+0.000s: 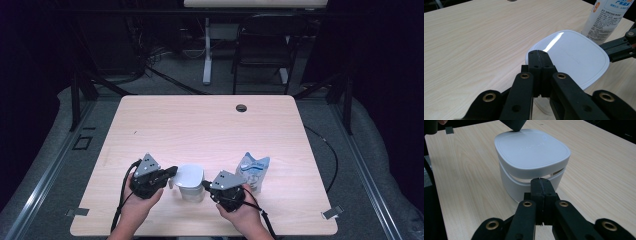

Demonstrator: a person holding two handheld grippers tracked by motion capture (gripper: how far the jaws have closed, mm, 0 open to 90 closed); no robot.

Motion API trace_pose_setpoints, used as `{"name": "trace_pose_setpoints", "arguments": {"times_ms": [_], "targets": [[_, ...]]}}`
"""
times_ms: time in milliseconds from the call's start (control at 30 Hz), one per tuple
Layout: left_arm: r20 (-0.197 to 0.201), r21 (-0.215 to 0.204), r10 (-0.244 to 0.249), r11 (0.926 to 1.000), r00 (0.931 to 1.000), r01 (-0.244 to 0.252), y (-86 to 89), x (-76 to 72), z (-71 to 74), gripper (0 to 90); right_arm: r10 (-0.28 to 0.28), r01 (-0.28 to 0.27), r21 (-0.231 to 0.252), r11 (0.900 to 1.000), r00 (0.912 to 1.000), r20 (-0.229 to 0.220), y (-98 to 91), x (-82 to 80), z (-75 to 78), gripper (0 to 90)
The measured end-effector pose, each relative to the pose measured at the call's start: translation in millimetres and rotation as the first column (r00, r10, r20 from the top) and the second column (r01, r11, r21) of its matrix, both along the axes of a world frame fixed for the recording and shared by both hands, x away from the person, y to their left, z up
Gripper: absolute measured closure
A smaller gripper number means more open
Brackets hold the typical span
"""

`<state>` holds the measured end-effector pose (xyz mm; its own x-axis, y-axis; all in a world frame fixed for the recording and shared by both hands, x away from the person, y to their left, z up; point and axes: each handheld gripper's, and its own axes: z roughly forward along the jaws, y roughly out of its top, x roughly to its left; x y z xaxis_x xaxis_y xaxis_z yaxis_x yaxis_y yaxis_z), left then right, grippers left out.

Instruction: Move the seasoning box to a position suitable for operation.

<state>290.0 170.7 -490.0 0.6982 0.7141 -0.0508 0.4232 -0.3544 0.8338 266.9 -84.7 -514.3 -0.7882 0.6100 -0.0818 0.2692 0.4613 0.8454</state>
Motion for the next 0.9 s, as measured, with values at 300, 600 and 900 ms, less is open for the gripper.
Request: {"name": "trace_pose_setpoints", "arguments": {"times_ms": [300,600,900], "targets": [[0.003,-0.005,0.003,1.0,1.0,-0.003,0.1,-0.4,-0.5,90.0,0.001,-0.001,-0.001,1.0,1.0,0.001,0.0,-0.4,-0.1,90.0],[0.002,-0.006,0.004,1.0,1.0,-0.004,0.7,-0.5,-0.6,90.0,-0.002,0.002,0.0,1.0,1.0,0.002,0.1,-0.2,-0.1,90.0],[0.003,-0.006,0.009,0.9999,1.0,-0.009,1.7,-0.5,-0.9,90.0,-0.001,0.001,-0.003,1.0,1.0,0.004,0.3,-0.2,-0.2,90.0]]}}
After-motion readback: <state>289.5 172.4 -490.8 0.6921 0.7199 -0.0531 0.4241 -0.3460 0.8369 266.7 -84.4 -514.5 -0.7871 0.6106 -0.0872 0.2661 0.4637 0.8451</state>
